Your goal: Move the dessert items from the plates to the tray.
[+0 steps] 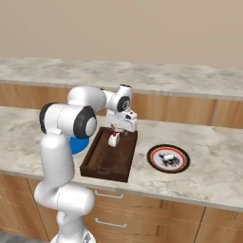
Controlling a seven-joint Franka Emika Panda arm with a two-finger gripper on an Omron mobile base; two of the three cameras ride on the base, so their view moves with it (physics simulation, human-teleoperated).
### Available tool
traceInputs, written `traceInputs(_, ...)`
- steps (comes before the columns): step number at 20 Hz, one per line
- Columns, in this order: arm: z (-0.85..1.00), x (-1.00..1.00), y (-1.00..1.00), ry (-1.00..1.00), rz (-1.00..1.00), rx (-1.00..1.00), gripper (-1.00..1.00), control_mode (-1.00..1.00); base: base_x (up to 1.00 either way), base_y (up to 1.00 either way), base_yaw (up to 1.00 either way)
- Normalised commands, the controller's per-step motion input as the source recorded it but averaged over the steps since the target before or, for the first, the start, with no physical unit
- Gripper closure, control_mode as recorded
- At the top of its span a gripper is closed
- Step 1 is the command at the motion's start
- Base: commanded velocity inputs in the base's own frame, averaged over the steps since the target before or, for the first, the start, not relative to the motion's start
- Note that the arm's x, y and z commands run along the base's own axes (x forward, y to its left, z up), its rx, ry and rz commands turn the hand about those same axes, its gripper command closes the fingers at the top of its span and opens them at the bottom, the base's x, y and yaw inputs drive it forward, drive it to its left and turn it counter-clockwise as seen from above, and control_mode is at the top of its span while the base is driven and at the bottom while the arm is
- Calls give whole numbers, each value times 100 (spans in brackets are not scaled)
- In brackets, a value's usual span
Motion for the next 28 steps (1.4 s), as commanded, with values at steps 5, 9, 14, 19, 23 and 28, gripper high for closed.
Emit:
traceInputs(5, 82, -22, -2, -5, 0, 0, -100, -100, 0, 0, 0)
traceInputs(9, 38, -22, -36, 0, -3, 0, -100, -100, 0, 0, 0)
traceInputs(14, 3, -4, -70, 0, -13, 0, -100, -100, 0, 0, 0)
traceInputs(19, 0, -6, -76, 0, -28, 0, -100, -100, 0, 0, 0)
traceInputs(23, 0, -33, -57, 0, -28, 0, -100, -100, 0, 0, 0)
traceInputs(28, 0, -78, -13, -5, -18, 0, -100, -100, 0, 0, 0)
